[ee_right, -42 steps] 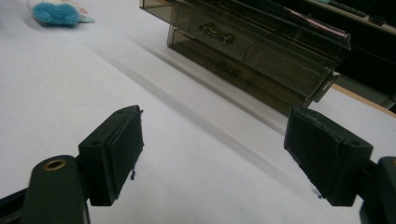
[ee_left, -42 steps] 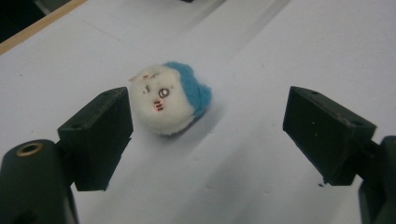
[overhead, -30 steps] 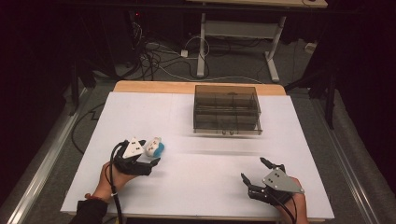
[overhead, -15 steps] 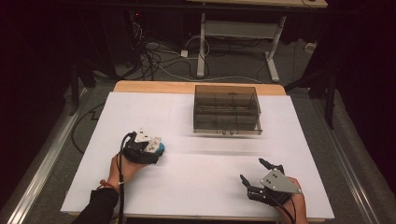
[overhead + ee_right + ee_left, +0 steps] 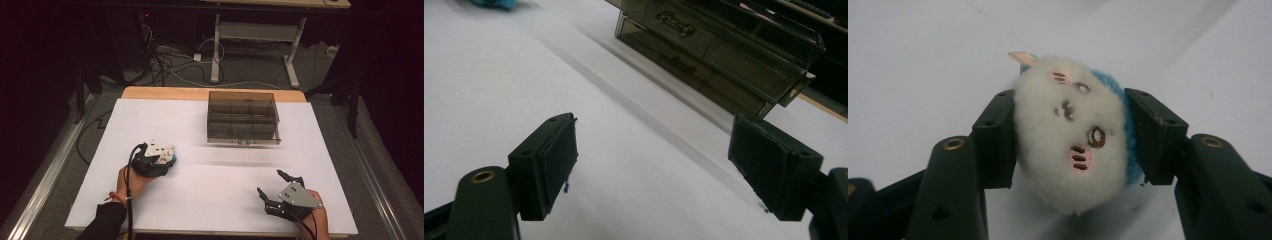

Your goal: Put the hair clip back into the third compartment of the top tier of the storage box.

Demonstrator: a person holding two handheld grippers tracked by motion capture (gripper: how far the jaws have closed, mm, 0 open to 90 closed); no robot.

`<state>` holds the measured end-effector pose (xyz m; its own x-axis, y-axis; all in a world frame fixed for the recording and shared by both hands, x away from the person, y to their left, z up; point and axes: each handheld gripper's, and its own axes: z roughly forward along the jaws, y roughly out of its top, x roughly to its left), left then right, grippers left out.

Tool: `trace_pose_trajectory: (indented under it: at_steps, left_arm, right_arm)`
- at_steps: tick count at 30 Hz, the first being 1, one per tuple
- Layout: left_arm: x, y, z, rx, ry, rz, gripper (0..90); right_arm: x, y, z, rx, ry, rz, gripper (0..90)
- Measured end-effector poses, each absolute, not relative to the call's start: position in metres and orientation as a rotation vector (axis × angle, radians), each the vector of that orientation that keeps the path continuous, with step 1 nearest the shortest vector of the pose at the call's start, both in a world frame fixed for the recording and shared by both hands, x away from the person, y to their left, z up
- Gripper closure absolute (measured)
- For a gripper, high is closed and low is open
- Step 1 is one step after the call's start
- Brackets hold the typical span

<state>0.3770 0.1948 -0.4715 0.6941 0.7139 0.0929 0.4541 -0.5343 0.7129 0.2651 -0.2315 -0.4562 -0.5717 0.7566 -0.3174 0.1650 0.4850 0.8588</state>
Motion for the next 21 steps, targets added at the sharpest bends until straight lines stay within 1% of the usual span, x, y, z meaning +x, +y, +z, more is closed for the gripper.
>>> trace_pose_trajectory:
  at_steps: [12,21]
  left_arm:
    - [0.360,0.198,-0.461,2.192,0.798,0.569,41.5]
    - [0.350,0.201,-0.453,2.165,0.745,0.578,42.2]
  right_arm:
    - [0.265,-0.232,-0.456,0.758,2.022,1.068,19.6]
    - [0.265,-0.232,-0.456,0.756,2.022,1.068,19.6]
